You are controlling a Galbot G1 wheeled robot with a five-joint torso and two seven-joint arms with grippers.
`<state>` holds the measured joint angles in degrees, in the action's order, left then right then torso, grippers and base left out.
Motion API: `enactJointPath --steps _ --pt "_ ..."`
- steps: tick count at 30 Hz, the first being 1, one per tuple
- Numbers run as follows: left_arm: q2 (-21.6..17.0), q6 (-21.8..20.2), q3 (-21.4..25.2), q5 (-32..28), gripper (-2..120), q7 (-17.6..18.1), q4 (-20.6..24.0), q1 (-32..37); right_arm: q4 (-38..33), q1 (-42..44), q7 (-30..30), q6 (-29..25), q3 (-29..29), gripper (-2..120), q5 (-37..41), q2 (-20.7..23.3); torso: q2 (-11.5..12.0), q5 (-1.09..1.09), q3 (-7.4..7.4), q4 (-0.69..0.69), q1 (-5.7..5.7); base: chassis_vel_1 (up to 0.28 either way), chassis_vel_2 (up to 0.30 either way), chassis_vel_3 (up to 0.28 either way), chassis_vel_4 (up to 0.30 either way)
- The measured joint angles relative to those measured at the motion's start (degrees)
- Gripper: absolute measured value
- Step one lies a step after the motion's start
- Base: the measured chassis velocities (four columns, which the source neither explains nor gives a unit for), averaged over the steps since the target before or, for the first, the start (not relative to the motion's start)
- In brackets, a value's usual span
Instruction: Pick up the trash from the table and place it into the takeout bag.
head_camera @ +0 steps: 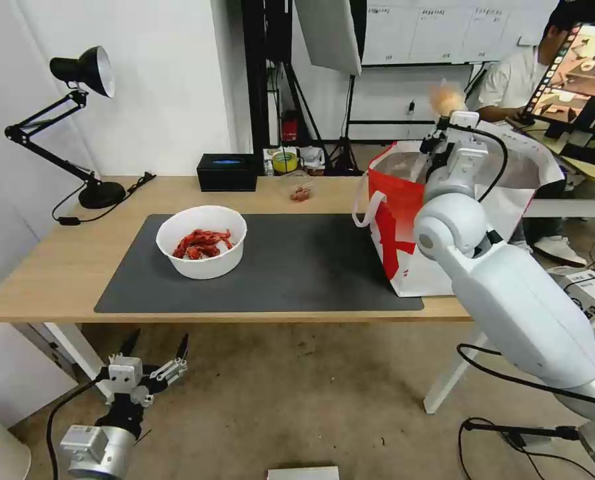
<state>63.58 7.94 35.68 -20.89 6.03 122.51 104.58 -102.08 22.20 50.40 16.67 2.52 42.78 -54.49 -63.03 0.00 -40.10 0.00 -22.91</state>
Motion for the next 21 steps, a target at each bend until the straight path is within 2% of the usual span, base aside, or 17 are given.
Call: enactJointPath --steps 5,7,10,12,15,17,19,20,21 --pt "-0.2 0.0 -0.2 0.0 100 0.0 0.0 -0.1 -0.9 1.2 0.8 0.3 -0.7 6 1.7 0.9 0.0 0.0 0.0 0.0 0.0 0.0 0.0 0.0 0.0" --pt "-0.2 0.0 -0.2 0.0 100 0.0 0.0 -0.1 -1.1 1.4 1.0 0.4 -0.8 9 2.2 1.2 0.0 0.0 0.0 0.0 -0.01 0.0 0.0 0.0 0.0" --pt "-0.2 -0.1 -0.2 0.0 100 0.0 0.1 -0.1 -1.9 1.7 1.1 0.7 -1.0 24 3.1 2.1 0.0 0.0 0.0 0.0 -0.01 0.0 0.0 0.0 0.0" --pt "-0.2 -0.1 -0.2 0.0 100 0.0 0.1 -0.1 -2.2 1.8 1.1 0.8 -1.1 27 3.6 2.3 0.0 0.0 0.0 0.0 0.0 0.0 0.0 0.0 0.0" --pt "-0.2 -0.1 -0.3 0.2 100 0.0 0.4 -0.1 -2.8 1.9 1.1 0.9 -1.3 42 4.5 3.3 0.0 0.0 0.0 0.0 0.0 0.0 0.0 0.0 0.0" --pt "-0.1 -0.1 -0.3 0.2 100 0.0 0.5 -0.1 -2.9 1.9 1.1 0.9 -1.3 45 4.6 3.5 0.0 0.01 0.0 0.0 0.0 0.0 0.0 0.0 0.0" --pt "0.0 -0.1 -0.4 0.3 100 0.0 0.7 -0.1 -3.1 2.1 1.1 1.0 -1.3 57 4.6 4.1 0.0 0.0 0.0 0.0 0.0 0.0 0.0 0.0 0.0" --pt "0.0 -0.1 -0.4 0.3 100 0.0 0.7 -0.1 -3.1 2.1 1.1 1.0 -1.3 57 4.6 4.1 0.0 0.0 0.0 0.0 0.0 0.0 0.0 0.0 0.0" --pt "0.0 -0.1 -0.4 0.4 100 0.0 0.7 -0.1 -3.3 2.1 1.1 1.0 -1.3 62 4.7 4.3 0.0 0.0 0.0 0.0 0.0 0.0 0.0 0.0 0.0"
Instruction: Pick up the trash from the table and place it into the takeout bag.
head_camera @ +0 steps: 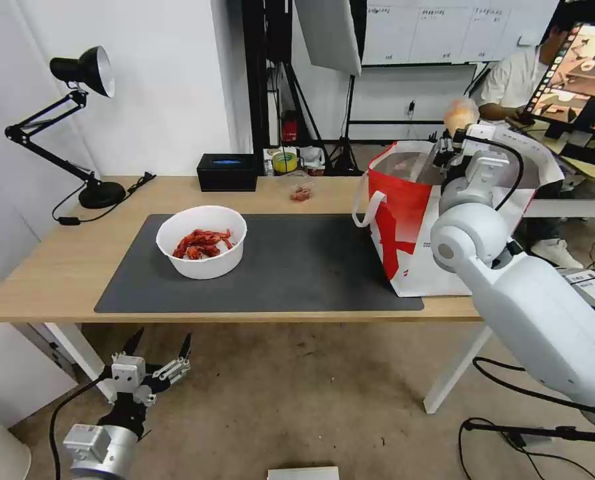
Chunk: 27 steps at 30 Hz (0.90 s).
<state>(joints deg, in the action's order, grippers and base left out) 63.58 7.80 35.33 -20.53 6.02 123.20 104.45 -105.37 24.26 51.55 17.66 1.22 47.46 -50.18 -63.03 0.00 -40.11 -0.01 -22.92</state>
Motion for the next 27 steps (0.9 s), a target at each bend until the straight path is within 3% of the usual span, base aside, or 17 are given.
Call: enactJointPath --steps 11,27 --pt "0.3 0.0 0.1 0.4 100 0.0 0.7 0.2 -1.1 -0.2 -0.3 0.5 0.3 98 0.8 1.4 0.0 0.0 0.0 0.0 0.0 0.0 0.0 0.0 0.0" --pt "0.5 -0.1 0.3 0.5 100 0.1 1.3 0.3 -2.1 0.6 -0.8 0.9 0.3 100 1.2 1.9 0.0 0.0 0.0 0.0 0.0 0.0 0.0 0.0 0.0"
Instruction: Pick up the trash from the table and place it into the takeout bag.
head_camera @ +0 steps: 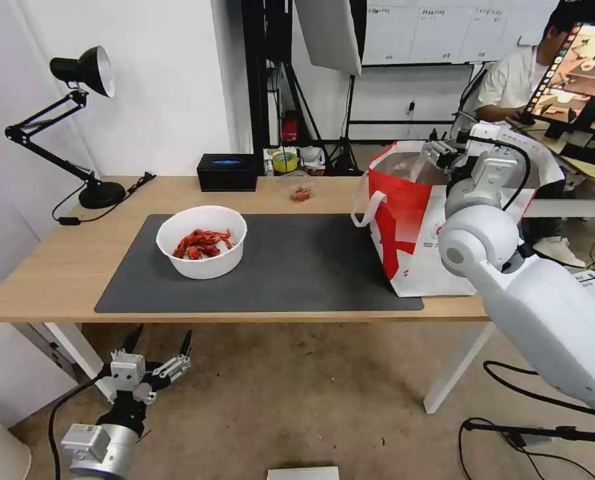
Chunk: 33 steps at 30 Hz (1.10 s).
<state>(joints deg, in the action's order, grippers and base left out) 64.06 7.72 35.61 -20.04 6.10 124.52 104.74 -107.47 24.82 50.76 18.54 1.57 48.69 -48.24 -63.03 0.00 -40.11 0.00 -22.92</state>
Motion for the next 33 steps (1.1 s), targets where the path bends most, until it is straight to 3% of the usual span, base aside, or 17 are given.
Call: enactJointPath --steps 22,25,28,33 --pt "0.0 -0.1 0.3 0.0 100 0.1 0.4 0.0 -1.7 0.2 -2.9 -0.6 -0.5 100 -0.5 1.0 0.0 0.0 0.0 0.0 0.0 0.0 0.0 0.0 0.0" --pt "0.0 -0.1 0.3 -0.1 100 0.1 0.4 0.0 -2.8 0.4 -5.8 -1.9 -0.6 100 -0.5 1.5 0.0 0.0 0.0 0.0 0.0 0.0 0.0 0.0 0.0" --pt "0.0 -0.1 0.4 -0.2 100 0.1 0.5 -0.1 -6.9 2.6 -16.3 -5.2 -1.2 100 -0.1 3.5 0.0 0.01 0.0 0.0 0.0 0.0 0.0 0.0 0.0" --pt "0.1 -0.1 0.4 -0.2 100 0.1 0.5 -0.1 -9.3 5.0 -23.4 -7.2 -1.6 100 0.0 4.7 0.0 0.0 0.0 0.0 0.0 0.0 0.0 0.0 0.0"
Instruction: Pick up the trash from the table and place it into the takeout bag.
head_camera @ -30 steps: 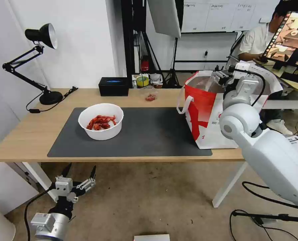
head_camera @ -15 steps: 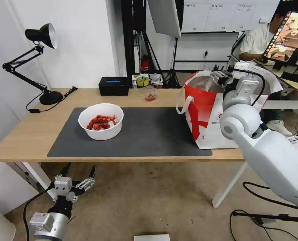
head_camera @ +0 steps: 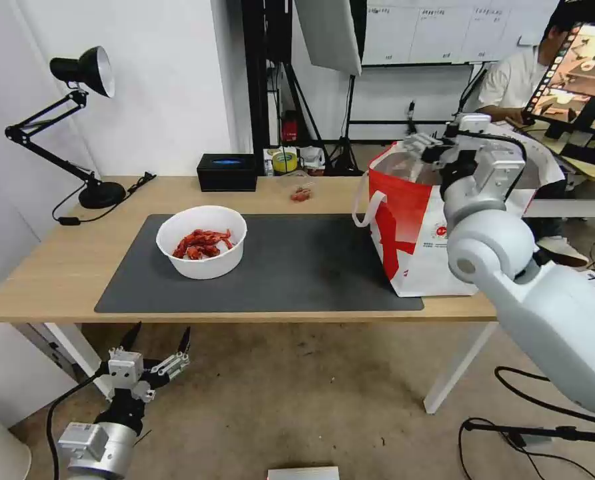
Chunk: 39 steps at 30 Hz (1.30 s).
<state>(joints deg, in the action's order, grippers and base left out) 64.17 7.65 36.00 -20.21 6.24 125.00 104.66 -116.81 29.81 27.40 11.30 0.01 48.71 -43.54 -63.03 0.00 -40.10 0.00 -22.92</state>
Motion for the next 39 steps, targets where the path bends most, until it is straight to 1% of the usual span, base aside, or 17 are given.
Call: enactJointPath --steps 2,3,4,6,7,9,10,12,20,23,25,27,28,32,33,36,39 --pt "0.0 0.0 0.0 0.0 100 0.0 0.1 0.0 -1.1 1.6 -3.6 -0.8 -0.2 100 0.3 0.7 0.0 0.0 0.0 0.01 0.0 0.0 0.0 0.0 0.0" --pt "0.0 0.0 0.0 0.0 100 0.0 0.1 0.0 -1.1 1.6 -3.6 -0.8 -0.2 100 0.3 0.7 0.0 0.0 0.0 0.01 0.0 0.0 0.0 0.0 0.0" --pt "0.0 0.0 0.0 0.0 100 0.0 0.1 0.0 -1.6 2.3 -5.1 -1.2 -0.3 100 0.4 1.1 0.0 0.0 0.0 0.01 0.0 0.0 0.0 0.0 0.0" --pt "0.0 0.0 -0.1 0.0 100 0.0 0.2 -0.1 -3.0 5.3 -9.1 -2.3 -1.5 100 0.8 2.3 0.0 0.0 0.0 0.02 0.0 0.0 0.0 0.0 0.0" --pt "0.0 0.0 -0.1 0.0 100 0.0 0.2 -0.1 -3.0 5.3 -9.1 -2.3 -1.5 100 0.8 2.3 0.0 0.0 0.0 0.02 0.0 0.0 0.0 0.0 0.0" --pt "-0.4 0.0 -0.6 0.0 100 0.0 0.0 -0.5 -4.8 9.3 -12.0 -3.2 -3.2 100 1.1 3.4 0.0 0.0 0.0 0.0 0.0 0.0 0.0 0.0 0.0" --pt "-0.4 0.0 -0.6 0.0 100 0.0 0.0 -0.5 -4.8 9.3 -12.0 -3.2 -3.2 100 1.1 3.4 0.0 0.0 0.0 0.0 0.0 0.0 0.0 0.0 0.0" --pt "-0.4 0.0 -0.8 0.0 100 0.0 -0.1 -0.6 -6.5 13.8 -15.5 -4.7 -4.3 100 1.1 4.2 0.0 -0.01 0.0 -0.01 0.0 0.0 0.0 0.0 0.0" --pt "1.1 0.1 -0.2 0.3 100 0.0 0.1 0.1 -8.0 20.0 -18.7 -9.1 -4.5 100 0.3 4.0 0.0 -0.01 -0.01 0.02 0.0 0.0 0.0 0.0 0.0" --pt "1.7 0.5 0.0 0.7 100 -0.3 0.2 0.5 -8.6 25.4 -20.3 -11.1 -5.8 100 -2.2 3.9 0.0 0.0 0.0 0.0 0.0 0.0 0.0 0.0 0.0" --pt "1.8 0.7 0.0 0.8 100 -0.4 0.2 0.6 -8.7 27.2 -20.6 -11.5 -6.2 100 -3.1 3.7 0.0 0.0 0.0 0.0 0.0 0.0 0.0 0.0 0.0" --pt "1.9 1.0 0.2 0.9 100 -0.6 0.1 0.8 -8.9 31.8 -21.3 -12.7 -7.0 100 -5.4 2.9 0.0 -0.01 0.0 0.0 0.0 0.0 0.0 0.0 0.0" --pt "1.9 1.0 0.2 0.9 100 -0.6 0.1 0.8 -8.9 31.8 -21.3 -12.7 -7.0 100 -5.4 2.9 0.0 -0.01 0.0 0.0 0.0 0.0 0.0 0.0 0.0" --pt "2.1 1.4 0.4 1.1 100 -0.9 0.2 1.3 -9.0 40.3 -21.9 -14.6 -8.3 100 -10.0 1.0 0.0 -0.01 0.0 0.0 0.0 0.0 0.0 0.0 0.0" --pt "2.1 1.4 0.4 1.1 100 -0.9 0.2 1.3 -9.0 40.3 -21.9 -14.6 -8.3 100 -10.0 1.0 0.0 -0.01 0.0 0.0 0.0 0.0 0.0 0.0 0.0" --pt "2.4 1.7 0.9 1.2 100 -1.3 0.4 1.9 -9.2 45.1 -21.8 -15.6 -9.3 100 -12.8 -0.2 0.0 0.0 0.0 0.0 0.01 0.0 0.0 0.0 0.0" --pt "2.6 1.9 1.2 1.3 100 -2.0 0.4 2.4 -9.2 46.8 -21.6 -16.1 -9.7 100 -13.9 -0.8 0.0 0.0 0.0 0.0 0.01 0.0 0.0 0.0 0.0"
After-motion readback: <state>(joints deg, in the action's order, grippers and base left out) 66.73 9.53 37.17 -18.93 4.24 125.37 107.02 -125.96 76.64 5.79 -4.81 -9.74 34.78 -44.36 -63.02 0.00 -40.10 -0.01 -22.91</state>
